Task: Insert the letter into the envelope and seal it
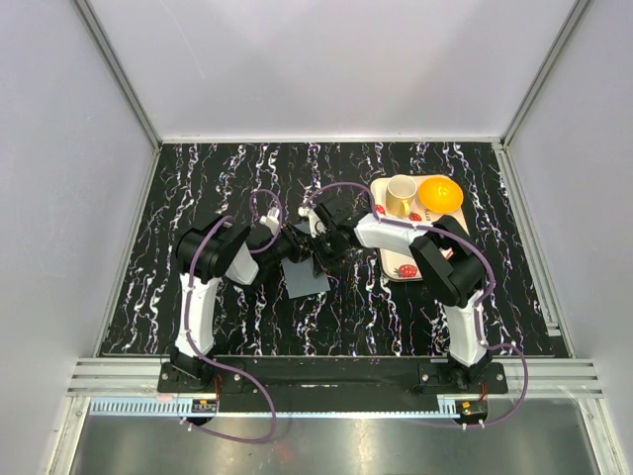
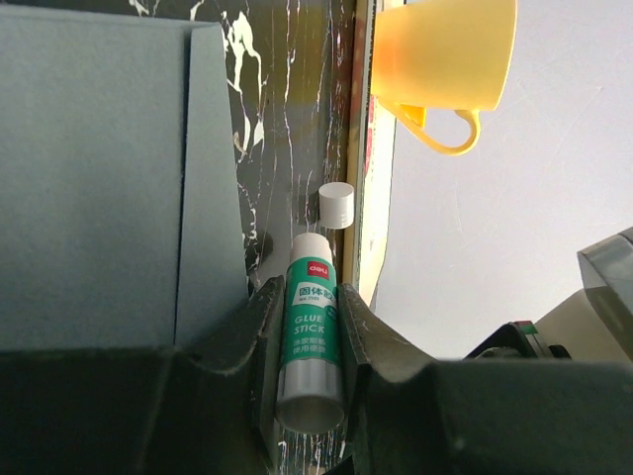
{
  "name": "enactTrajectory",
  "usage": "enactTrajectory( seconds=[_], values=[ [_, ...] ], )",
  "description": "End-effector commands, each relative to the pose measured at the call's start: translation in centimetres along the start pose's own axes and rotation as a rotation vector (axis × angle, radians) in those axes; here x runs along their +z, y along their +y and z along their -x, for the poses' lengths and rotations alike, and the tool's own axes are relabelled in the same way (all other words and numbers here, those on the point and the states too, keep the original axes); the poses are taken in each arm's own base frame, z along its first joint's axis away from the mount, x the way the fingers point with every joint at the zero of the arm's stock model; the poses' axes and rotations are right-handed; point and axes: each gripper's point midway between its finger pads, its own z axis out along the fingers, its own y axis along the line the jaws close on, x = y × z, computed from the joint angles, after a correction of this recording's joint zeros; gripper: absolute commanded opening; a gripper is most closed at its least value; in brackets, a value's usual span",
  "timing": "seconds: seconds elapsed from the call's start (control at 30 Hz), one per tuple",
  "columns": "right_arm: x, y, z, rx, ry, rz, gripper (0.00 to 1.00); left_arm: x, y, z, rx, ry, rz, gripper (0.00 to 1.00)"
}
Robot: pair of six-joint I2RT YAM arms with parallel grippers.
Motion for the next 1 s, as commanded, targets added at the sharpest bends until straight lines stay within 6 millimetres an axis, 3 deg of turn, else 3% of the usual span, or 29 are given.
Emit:
enactTrajectory(
  seconds=[0.0, 0.5, 0.67, 0.87, 0.97],
  values=[
    [0.4, -1.2, -0.9, -0.024, 0.073, -0.073, 0.08, 0.4, 0.2, 1.1, 0.043, -0.058, -0.016, 0.00],
    [-0.1, -0.8, -3.3, -0.013, 0.155, -0.045, 0.07, 0.4, -0.7, 3.2, 0.074, -0.098, -0.033, 0.00],
    [-0.3, -0.6, -3.5, -0.011, 0.159, -0.034, 0.07, 0.3, -2.7, 3.6, 0.113, -0.092, -0.081, 0.00],
    [-0.9, -0.2, -4.0, -0.013, 0.165, -0.020, 0.07, -0.4, -3.0, 3.1, 0.109, -0.086, -0.074, 0.00],
    [-1.9, 0.9, -2.8, -0.033, 0.119, 0.021, 0.08, -0.5, -4.9, 2.6, 0.126, -0.074, -0.119, 0.00]
  ],
)
